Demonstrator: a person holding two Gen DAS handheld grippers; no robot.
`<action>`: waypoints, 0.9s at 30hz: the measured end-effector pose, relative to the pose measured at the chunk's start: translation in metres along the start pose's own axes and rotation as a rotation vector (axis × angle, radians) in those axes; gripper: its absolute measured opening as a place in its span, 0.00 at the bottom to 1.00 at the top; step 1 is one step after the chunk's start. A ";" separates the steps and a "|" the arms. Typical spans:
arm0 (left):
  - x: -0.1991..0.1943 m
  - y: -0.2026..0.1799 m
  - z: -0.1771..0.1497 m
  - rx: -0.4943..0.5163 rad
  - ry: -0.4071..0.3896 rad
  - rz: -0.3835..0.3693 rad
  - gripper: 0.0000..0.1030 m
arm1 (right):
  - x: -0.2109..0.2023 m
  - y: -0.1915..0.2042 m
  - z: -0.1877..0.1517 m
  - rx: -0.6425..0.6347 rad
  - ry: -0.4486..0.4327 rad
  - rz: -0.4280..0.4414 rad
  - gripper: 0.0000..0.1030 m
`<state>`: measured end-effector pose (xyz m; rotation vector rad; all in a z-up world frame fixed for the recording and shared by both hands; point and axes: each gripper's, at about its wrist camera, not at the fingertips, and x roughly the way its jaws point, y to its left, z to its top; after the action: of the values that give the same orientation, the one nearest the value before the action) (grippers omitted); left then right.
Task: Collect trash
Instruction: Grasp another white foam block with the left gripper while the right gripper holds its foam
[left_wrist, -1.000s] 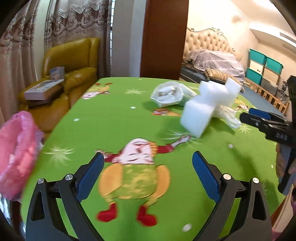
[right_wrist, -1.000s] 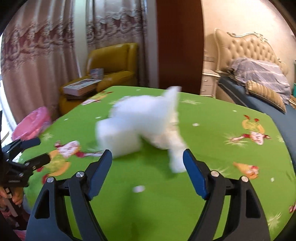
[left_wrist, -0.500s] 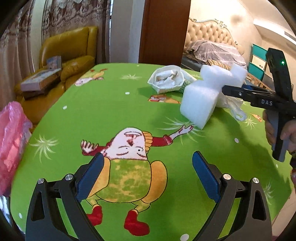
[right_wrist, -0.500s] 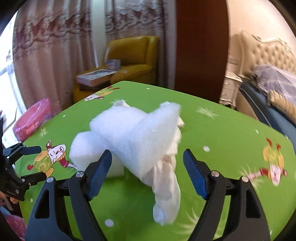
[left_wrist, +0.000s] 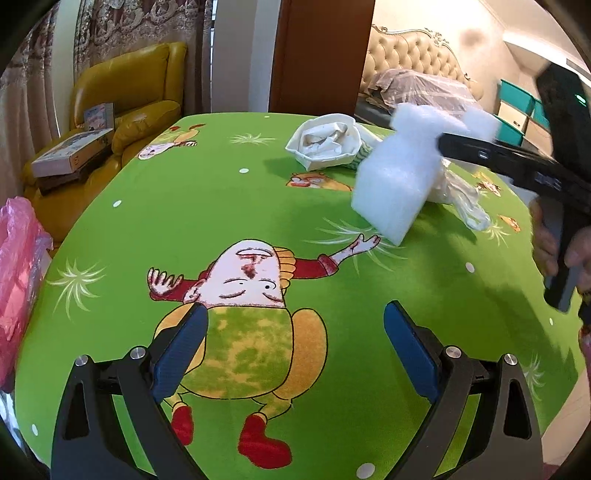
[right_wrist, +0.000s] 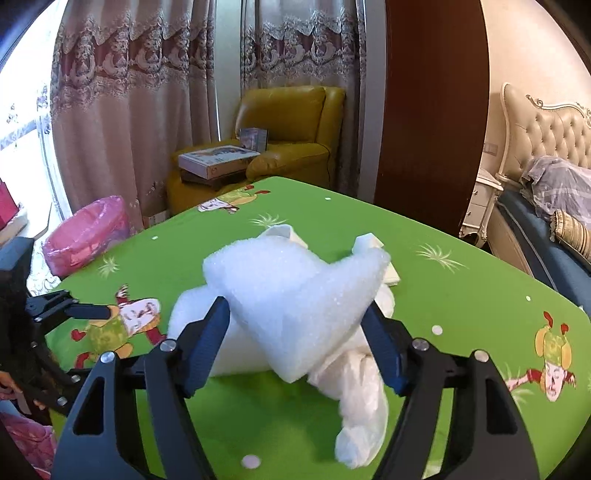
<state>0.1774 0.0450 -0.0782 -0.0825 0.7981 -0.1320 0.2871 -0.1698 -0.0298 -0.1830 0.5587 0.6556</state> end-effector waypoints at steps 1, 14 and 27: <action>0.000 0.001 0.000 -0.009 0.004 -0.001 0.87 | -0.006 0.001 -0.004 0.007 -0.002 -0.038 0.67; 0.002 -0.004 -0.001 0.001 0.022 0.034 0.87 | -0.100 -0.008 -0.066 0.233 -0.101 -0.257 0.67; -0.013 -0.084 0.008 0.238 -0.051 -0.056 0.87 | -0.112 -0.027 -0.108 0.369 -0.037 -0.391 0.67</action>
<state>0.1668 -0.0359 -0.0530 0.1167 0.7242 -0.2759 0.1839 -0.2857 -0.0594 0.0670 0.5782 0.1692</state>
